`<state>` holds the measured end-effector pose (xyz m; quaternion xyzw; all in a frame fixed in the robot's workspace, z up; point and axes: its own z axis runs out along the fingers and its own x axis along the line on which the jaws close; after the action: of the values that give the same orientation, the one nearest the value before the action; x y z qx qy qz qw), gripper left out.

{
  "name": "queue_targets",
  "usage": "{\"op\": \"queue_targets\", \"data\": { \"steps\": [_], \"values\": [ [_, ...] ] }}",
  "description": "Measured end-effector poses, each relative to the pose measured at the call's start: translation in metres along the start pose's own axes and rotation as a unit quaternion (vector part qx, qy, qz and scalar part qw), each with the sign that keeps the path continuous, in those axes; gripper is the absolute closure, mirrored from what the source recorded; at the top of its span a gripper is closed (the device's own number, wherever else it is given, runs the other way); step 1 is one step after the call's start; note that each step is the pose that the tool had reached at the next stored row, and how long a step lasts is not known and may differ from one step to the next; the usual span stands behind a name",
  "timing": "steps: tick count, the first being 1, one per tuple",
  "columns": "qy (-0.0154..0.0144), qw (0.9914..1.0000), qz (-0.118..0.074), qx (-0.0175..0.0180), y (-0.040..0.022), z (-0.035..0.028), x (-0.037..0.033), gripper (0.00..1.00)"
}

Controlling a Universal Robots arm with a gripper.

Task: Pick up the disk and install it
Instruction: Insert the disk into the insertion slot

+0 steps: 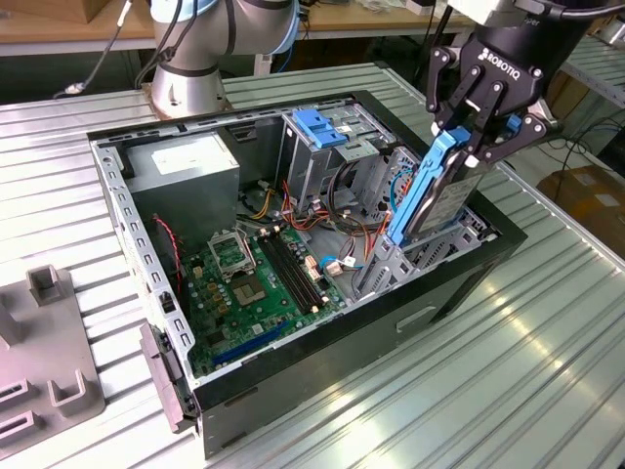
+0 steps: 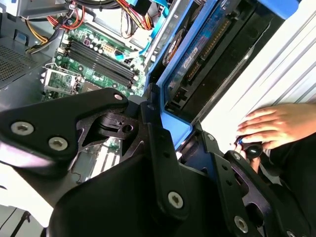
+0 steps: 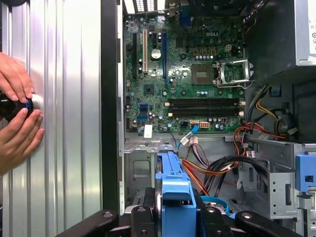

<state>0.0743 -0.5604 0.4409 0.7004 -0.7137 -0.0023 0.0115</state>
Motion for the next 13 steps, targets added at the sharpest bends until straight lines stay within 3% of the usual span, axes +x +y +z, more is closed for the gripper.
{"op": "queue_targets", "data": {
  "steps": [13],
  "values": [
    [0.0000,1.00000,0.000,0.0000,-0.0004,0.0139,0.0007,0.63]
  ]
}}
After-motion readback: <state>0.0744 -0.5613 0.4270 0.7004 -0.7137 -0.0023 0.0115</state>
